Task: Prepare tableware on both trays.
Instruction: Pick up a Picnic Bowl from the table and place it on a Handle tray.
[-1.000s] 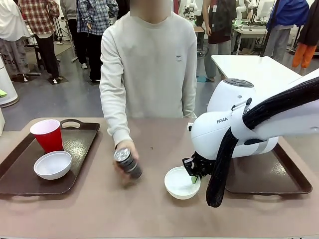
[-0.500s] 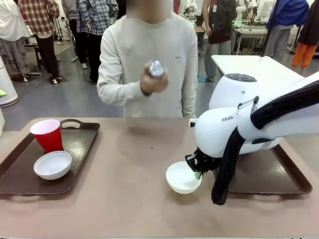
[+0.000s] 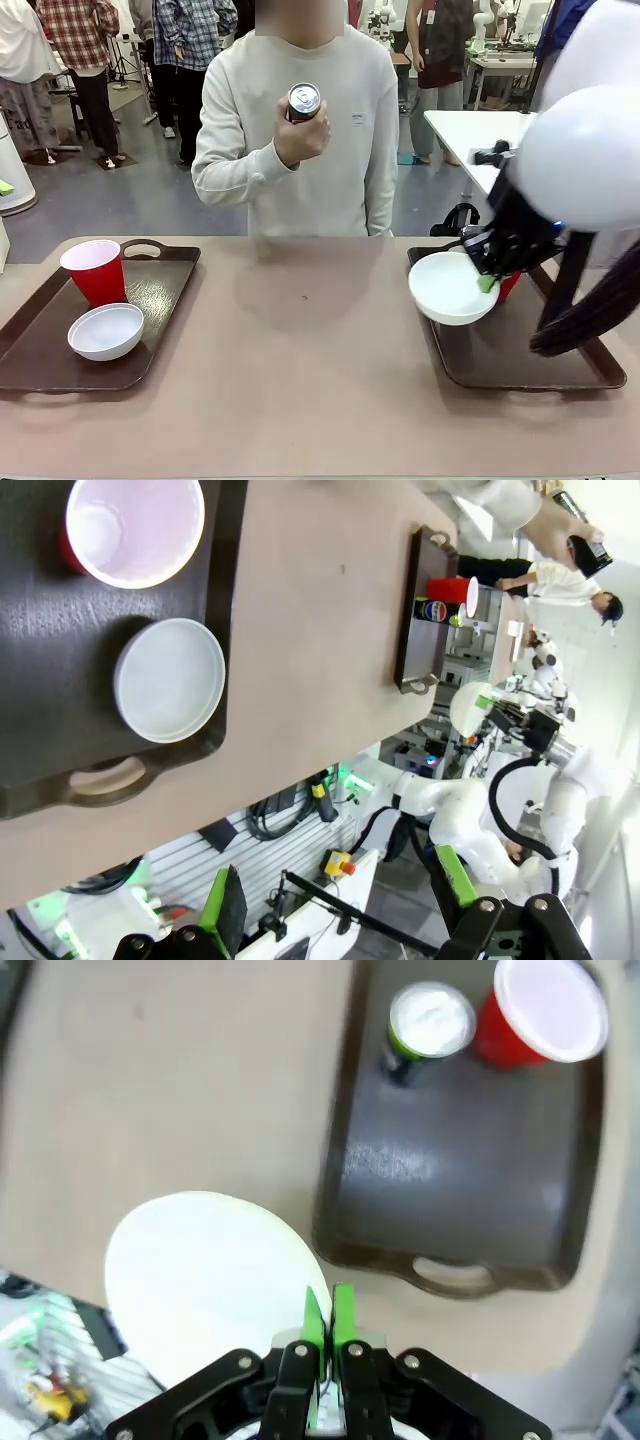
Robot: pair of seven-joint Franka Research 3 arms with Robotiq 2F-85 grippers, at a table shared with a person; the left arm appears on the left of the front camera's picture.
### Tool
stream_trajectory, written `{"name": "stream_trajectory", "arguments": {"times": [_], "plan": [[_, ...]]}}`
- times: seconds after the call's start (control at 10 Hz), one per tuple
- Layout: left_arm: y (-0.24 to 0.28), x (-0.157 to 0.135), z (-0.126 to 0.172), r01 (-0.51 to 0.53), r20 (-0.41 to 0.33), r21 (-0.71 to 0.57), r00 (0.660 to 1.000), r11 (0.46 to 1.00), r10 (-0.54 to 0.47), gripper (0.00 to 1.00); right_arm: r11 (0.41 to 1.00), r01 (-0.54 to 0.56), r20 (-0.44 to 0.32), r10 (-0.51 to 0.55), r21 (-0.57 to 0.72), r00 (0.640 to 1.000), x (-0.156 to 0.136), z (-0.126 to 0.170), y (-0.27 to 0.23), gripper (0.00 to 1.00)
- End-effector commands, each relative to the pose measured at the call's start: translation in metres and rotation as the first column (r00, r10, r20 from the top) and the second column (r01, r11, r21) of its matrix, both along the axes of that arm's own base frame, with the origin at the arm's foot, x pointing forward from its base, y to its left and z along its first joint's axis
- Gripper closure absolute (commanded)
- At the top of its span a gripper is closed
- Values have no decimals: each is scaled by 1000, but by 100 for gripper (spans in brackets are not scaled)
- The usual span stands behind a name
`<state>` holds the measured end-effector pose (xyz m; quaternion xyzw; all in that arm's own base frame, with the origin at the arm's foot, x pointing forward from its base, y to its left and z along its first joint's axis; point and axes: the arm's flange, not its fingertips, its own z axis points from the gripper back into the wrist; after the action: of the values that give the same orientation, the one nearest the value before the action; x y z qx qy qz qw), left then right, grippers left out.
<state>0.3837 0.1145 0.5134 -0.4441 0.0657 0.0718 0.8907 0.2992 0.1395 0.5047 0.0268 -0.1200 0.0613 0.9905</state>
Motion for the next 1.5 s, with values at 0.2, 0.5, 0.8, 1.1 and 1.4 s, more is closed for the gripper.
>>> {"name": "stream_trajectory", "arguments": {"times": [0.2,0.5,0.8,1.1,1.4], "plan": [[1,-2,1,-6,-17,4,1000,1000,6,2,1000,1,3,-1,3,1000,-2,3,-3,96],[1,-2,1,-6,-17,4,1000,1000,6,2,998,65,-31,-65,-12,997,43,-26,-74,96],[1,-2,1,-6,-17,4,1000,1000,6,2,983,174,-69,-170,56,983,69,-45,-137,96],[1,-2,1,-6,-17,4,1000,1000,6,2,989,150,-159,-147,4,976,79,-94,-144,96],[1,-2,1,-6,-17,4,1000,1000,6,2,985,173,-177,-167,18,970,78,-90,-146,96]]}}
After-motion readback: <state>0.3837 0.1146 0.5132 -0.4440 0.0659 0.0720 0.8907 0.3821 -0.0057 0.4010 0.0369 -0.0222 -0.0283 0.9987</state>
